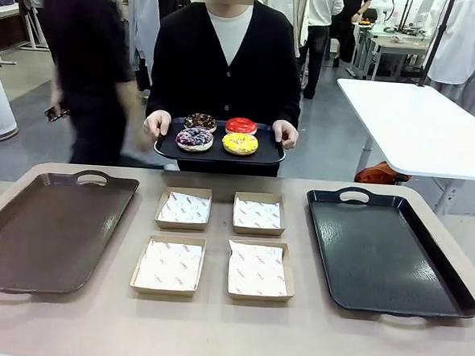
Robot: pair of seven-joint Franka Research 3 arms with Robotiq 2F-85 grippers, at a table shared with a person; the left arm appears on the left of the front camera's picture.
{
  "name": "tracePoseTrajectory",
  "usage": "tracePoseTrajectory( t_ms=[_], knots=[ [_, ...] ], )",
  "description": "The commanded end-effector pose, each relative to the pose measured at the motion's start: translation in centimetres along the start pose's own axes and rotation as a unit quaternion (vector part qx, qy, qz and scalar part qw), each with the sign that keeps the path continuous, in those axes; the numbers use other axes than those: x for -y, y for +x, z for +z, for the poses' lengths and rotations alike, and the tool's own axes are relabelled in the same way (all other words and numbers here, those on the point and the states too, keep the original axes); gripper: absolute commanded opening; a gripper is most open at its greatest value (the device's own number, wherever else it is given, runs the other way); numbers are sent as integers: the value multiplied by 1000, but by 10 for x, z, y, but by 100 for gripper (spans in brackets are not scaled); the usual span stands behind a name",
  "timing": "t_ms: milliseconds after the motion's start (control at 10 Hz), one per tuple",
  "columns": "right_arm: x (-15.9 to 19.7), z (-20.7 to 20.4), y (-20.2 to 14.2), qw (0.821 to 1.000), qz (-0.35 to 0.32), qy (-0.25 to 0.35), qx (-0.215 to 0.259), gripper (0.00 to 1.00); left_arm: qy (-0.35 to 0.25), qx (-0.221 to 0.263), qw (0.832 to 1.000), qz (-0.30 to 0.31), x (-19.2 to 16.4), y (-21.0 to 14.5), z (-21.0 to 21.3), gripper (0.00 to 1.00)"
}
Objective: Individually package the donuts and arrange them on the tray.
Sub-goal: Pick up one Paper togo box.
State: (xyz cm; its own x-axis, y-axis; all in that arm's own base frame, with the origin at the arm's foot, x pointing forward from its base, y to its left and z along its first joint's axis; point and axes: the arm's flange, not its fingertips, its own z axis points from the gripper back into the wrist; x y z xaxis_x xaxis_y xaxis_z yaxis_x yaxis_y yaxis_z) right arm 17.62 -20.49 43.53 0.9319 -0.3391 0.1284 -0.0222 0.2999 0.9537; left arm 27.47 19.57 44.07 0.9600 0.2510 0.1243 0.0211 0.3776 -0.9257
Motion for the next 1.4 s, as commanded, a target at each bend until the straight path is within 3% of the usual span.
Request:
tracePoseTrajectory(
  t_ms=[0,1000,1300],
  knots=[
    [0,0,0,1000,0,0,0,100,0,-1,1000,-2,3,0,0,100],
    [0,0,0,1000,0,0,0,100,0,-1,1000,-2,3,0,0,100],
    [-87,-54,10,990,20,-123,-59,100,0,-1,1000,-2,3,0,0,100]
  ],
)
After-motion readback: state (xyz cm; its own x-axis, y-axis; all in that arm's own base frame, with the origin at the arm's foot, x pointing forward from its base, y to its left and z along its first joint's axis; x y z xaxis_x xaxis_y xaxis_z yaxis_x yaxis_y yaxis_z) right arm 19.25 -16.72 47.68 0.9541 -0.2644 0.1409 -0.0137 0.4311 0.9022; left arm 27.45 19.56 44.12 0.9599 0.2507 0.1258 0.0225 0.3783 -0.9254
